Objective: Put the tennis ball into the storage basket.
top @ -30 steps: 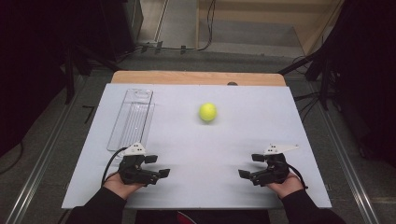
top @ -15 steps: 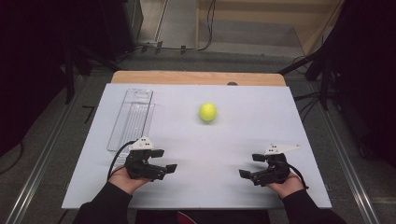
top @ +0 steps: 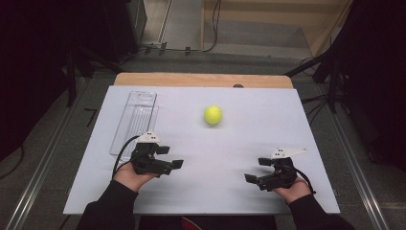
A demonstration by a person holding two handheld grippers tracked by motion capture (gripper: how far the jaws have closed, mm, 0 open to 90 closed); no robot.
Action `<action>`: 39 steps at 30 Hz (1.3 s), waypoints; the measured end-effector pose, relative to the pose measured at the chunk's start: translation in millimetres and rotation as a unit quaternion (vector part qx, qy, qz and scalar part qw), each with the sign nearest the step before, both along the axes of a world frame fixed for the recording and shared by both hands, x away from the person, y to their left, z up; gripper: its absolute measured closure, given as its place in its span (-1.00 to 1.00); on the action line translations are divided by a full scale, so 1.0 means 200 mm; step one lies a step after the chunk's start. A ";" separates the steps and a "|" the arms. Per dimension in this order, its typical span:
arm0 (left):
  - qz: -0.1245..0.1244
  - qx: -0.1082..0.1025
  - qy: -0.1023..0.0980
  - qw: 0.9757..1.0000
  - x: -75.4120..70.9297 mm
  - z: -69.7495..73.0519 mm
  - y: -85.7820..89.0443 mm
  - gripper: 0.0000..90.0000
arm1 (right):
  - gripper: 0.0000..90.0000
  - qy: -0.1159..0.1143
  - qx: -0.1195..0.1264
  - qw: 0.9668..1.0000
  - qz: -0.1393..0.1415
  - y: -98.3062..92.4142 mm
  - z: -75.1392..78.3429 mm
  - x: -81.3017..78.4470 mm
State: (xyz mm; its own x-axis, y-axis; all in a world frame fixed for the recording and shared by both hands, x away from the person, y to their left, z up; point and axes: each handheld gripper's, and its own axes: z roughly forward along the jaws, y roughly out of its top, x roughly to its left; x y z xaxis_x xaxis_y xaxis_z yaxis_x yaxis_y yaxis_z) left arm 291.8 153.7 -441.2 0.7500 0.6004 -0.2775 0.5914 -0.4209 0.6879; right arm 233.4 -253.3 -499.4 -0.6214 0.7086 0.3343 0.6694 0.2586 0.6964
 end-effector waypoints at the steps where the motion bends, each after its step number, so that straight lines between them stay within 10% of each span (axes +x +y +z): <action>1: -0.001 -0.001 0.002 1.000 0.01 0.00 -0.01 -0.53 | -0.90 0.000 0.000 1.000 0.001 0.00 0.00 0.00; 12: 0.001 0.004 0.008 1.000 0.08 0.04 -0.06 -0.63 | -0.90 -0.002 0.002 1.000 -0.002 0.00 0.00 0.00; 17: -0.023 -0.002 0.002 1.000 0.10 0.03 -0.08 -1.00 | -0.90 -0.004 0.001 1.000 0.000 0.00 0.00 0.00; 39: -0.010 0.002 0.006 1.000 0.23 0.09 -0.17 -0.94 | -0.90 -0.001 -0.001 1.000 -0.002 0.00 0.00 0.01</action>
